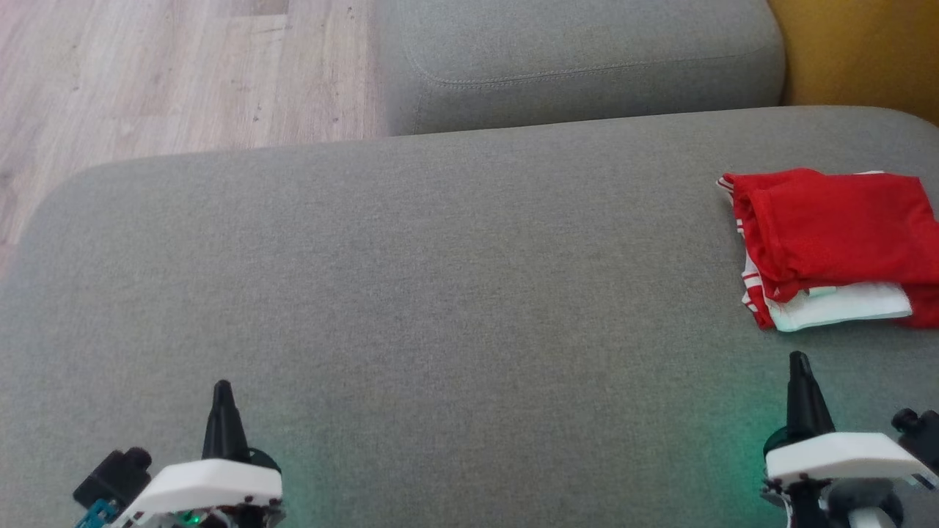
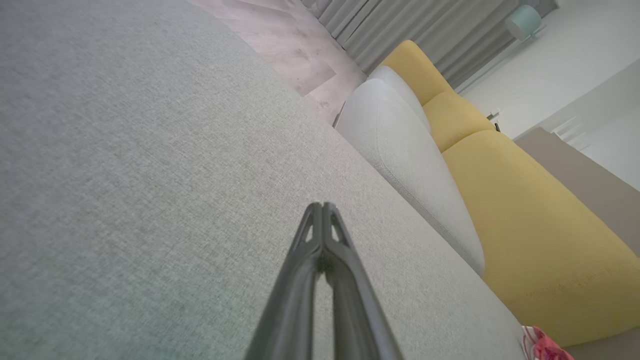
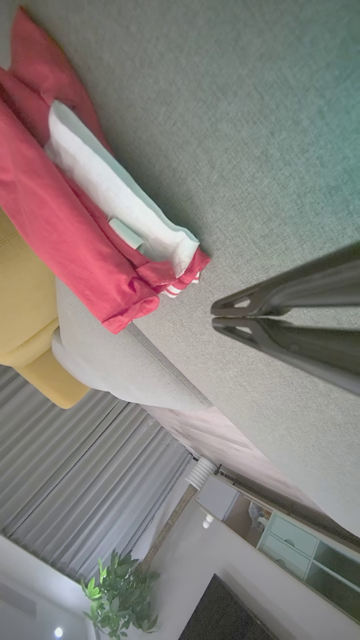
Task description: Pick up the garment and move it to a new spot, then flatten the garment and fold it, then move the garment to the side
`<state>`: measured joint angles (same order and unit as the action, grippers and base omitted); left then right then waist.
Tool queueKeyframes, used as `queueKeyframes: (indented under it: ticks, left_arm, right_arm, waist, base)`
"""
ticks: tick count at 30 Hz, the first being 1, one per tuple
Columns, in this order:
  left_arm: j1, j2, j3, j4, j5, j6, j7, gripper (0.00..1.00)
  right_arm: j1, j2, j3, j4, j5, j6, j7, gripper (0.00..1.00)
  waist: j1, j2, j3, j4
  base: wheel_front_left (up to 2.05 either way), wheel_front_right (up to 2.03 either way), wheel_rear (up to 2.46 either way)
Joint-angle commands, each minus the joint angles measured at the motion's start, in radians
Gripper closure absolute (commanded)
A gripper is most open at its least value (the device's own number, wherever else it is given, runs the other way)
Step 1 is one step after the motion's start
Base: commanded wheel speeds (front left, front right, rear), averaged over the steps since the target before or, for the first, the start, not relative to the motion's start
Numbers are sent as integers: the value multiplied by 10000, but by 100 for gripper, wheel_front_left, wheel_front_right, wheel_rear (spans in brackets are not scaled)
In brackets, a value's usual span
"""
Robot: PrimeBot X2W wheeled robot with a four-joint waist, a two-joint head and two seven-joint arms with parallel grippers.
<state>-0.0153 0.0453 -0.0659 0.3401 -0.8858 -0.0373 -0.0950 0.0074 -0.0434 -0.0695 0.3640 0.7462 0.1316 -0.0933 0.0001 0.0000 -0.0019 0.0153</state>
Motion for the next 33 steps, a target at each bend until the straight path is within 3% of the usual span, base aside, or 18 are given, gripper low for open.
queueKeyframes:
  ticks: [1, 33]
  left_arm:
    - [-477, 23, 251, -365, -253, -98, 67, 100]
    - [-677, 34, 935, -622, -3347, -469, 960, 100]
  right_arm:
    - [-598, -34, 46, -394, 324, -4, 58, 100]
    - [-844, -49, -171, -748, 4004, -6, 948, 100]
  waist:
    - [-1, 0, 1, -2]
    - [-1, 0, 23, -69]
  base:
    - [0, 0, 0]
    - [0, 0, 0]
